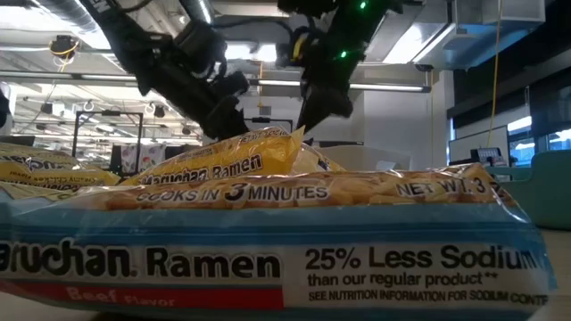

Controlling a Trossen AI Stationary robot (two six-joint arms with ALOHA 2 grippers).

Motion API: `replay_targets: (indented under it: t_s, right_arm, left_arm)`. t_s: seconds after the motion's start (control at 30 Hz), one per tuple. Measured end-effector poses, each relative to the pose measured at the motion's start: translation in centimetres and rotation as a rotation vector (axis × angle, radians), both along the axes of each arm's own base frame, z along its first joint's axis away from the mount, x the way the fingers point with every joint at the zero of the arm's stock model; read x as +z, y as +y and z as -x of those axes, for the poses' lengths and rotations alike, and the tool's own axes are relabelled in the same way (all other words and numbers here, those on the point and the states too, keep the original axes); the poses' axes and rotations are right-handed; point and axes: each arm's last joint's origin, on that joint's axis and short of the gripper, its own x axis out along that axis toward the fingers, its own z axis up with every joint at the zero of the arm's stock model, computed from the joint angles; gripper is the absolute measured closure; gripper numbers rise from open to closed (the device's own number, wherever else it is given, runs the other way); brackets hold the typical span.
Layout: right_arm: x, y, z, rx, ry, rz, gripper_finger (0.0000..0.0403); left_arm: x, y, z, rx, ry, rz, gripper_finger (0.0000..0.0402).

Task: Sort Maruchan noodles

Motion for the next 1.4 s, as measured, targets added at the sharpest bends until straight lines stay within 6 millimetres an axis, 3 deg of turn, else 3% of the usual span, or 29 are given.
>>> replay_targets:
  t_s: [0.17, 0.3, 0.43, 0.53, 0.67, 0.77, 0.93, 1.13, 1.4]
  right_arm:
    - [2.5, -0.9, 1.8, -0.056, -0.02, -0.037, 0.0402]
    - [3.0, -2.5, 3.9, -0.131, 0.029, -0.108, 0.0402]
    - [1.7, -4.1, 7.3, -0.164, 0.116, -0.23, 0.0402]
    - [0.3, -5.1, 9.3, -0.163, 0.087, -0.341, 0.0402]
    - [-2.0, -5.9, 10.7, -0.154, 0.037, -0.437, 0.0402]
    - [-3.1, -6.2, 10.9, -0.144, 0.007, -0.473, 0.0402]
    - [-4.5, -5.9, 11.2, -0.116, 0.011, -0.516, 0.0402]
    - [-4.7, -5.7, 11.0, -0.089, 0.0, -0.574, 0.0402]
    - [-4.6, -5.3, 10.8, -0.111, -0.027, -0.676, 0.0402]
  left_arm:
    - [1.5, -0.3, 0.7, 0.027, -0.025, -0.004, 0.0172]
    - [2.3, -1.1, 1.1, 0.009, -0.025, 0.005, 0.0172]
    - [2.7, -2.5, 2.1, 0.009, 0.033, 0.095, 0.0172]
    - [3.1, -4.0, 2.6, -0.019, 0.047, 0.191, 0.0172]
    - [2.4, -6.8, 2.1, -0.111, 0.078, 0.317, 0.0172]
    - [0.8, -8.5, 1.4, -0.13, 0.15, 0.379, 0.0172]
    - [-1.7, -9.8, -0.6, -0.036, 0.128, 0.378, 0.0172]
    - [-3.4, -9.6, -2.4, 0.089, 0.011, 0.348, 0.0172]
    - [-3.5, -8.2, -2.1, 0.288, -0.012, 0.243, 0.0172]
